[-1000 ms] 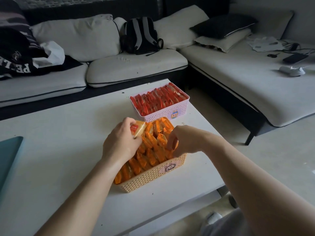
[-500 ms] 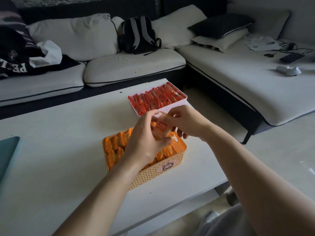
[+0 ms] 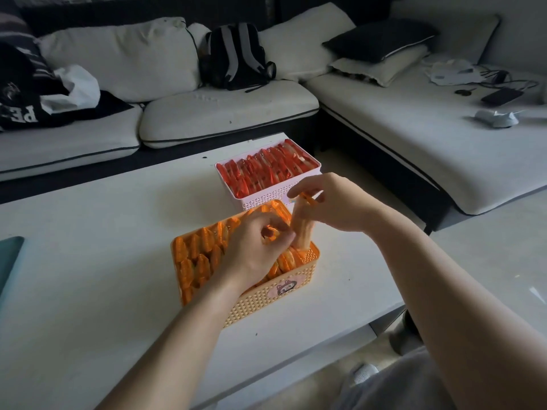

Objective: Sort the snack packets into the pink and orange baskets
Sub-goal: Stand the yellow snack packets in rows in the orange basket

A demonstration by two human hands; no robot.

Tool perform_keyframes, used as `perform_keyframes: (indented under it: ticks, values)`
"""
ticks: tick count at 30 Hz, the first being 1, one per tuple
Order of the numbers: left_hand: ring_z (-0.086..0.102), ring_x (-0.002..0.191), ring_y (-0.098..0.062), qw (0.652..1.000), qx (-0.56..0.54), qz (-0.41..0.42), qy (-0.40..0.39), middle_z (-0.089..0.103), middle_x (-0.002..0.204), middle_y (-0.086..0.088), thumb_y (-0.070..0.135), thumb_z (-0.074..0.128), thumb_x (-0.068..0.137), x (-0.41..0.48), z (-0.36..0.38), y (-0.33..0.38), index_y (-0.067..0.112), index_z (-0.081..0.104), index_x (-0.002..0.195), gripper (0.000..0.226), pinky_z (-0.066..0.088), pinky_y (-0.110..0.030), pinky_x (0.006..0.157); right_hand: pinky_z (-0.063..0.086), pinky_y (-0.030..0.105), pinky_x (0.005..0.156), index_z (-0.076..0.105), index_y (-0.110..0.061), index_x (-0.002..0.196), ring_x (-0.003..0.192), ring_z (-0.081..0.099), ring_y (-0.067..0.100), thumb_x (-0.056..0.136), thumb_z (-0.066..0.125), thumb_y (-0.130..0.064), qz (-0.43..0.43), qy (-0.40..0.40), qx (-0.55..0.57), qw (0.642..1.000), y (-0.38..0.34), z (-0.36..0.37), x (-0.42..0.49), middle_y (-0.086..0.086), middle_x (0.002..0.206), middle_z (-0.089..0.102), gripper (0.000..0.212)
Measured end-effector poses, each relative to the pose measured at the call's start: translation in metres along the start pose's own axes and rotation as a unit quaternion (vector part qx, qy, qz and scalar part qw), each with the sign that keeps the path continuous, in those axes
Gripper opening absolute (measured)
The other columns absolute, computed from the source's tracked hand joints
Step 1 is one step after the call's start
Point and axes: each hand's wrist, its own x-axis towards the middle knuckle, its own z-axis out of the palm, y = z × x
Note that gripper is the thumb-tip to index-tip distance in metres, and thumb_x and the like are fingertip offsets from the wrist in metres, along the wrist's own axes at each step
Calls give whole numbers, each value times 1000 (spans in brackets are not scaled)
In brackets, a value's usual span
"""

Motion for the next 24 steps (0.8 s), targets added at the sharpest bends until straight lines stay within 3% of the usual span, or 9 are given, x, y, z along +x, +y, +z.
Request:
perform_keyframes:
  ticks: [3, 6, 9, 11, 14, 17, 20, 22, 24]
  values:
    - [60, 101, -8, 993, 116, 18, 19, 63, 109, 14, 40, 65, 96, -1, -4, -9, 33, 69, 95, 8, 51, -19, 78, 51, 14, 72, 68, -29, 122, 100, 61, 9, 94, 68, -22, -12, -29, -68, 997, 0, 0, -3, -8, 120, 64, 29]
    - [54, 106, -8, 975, 222, 13, -17, 60, 113, 14, 43, 65, 94, -5, -4, -13, 33, 68, 98, 10, 53, -25, 83, 60, 27, 77, 67, -29, 122, 98, 65, 16, 89, 75, -29, -2, -110, -146, 983, -4, 19, -5, -4, 117, 66, 34]
    - [53, 109, -10, 972, 234, 11, -22, 57, 111, 15, 39, 63, 96, -10, -6, -9, 35, 65, 95, 5, 54, -30, 86, 62, 33, 82, 64, -30, 130, 98, 67, 17, 90, 73, -39, 9, -156, -175, 972, -11, 31, -6, -3, 118, 68, 43]
    - [52, 113, -10, 973, 229, 13, -16, 57, 116, 15, 39, 59, 98, -12, -8, -10, 34, 65, 101, 8, 49, -23, 86, 61, 30, 82, 63, -27, 133, 100, 67, 16, 95, 67, -34, 0, -126, -177, 976, -15, 25, -8, -4, 120, 67, 39]
    - [45, 128, -13, 956, 293, -5, -8, 52, 134, 11, 45, 55, 99, -18, -12, -14, 33, 59, 125, 29, 41, -25, 99, 62, 29, 78, 69, -23, 120, 90, 67, 14, 93, 70, -23, -10, -109, -209, 972, -16, 24, -10, -5, 109, 70, 27]
    - [23, 150, -23, 926, 371, -60, -41, 30, 162, 3, 61, 40, 100, -22, -16, -21, 33, 36, 152, 60, 25, -43, 123, 62, 27, 67, 75, -22, 110, 77, 68, 12, 94, 64, -18, 19, -144, -245, 959, -13, 36, -8, -6, 94, 73, 19]
    - [3, 157, -24, 919, 368, -111, -87, 7, 171, 4, 70, 26, 98, -29, -23, -25, 33, 21, 159, 71, 9, -49, 127, 46, 25, 51, 73, -14, 98, 61, 61, 13, 97, 53, -20, 64, -61, -229, 969, -7, 39, 0, 3, 90, 74, 21]
    - [16, 154, -22, 947, 304, -104, -10, 23, 167, 3, 63, 37, 100, -38, -33, -29, 29, 34, 155, 64, 16, -44, 126, 51, 26, 59, 71, -14, 108, 78, 69, 19, 99, 53, -20, 83, -21, -168, 982, -1, 40, 3, 3, 106, 74, 22]
    - [32, 146, -27, 957, 222, -127, 136, 42, 156, -5, 48, 55, 98, -47, -43, -40, 20, 46, 146, 56, 26, -42, 120, 59, 33, 84, 59, -17, 135, 109, 66, 25, 102, 54, -24, 114, -36, -94, 988, 4, 45, 3, 4, 131, 64, 35]
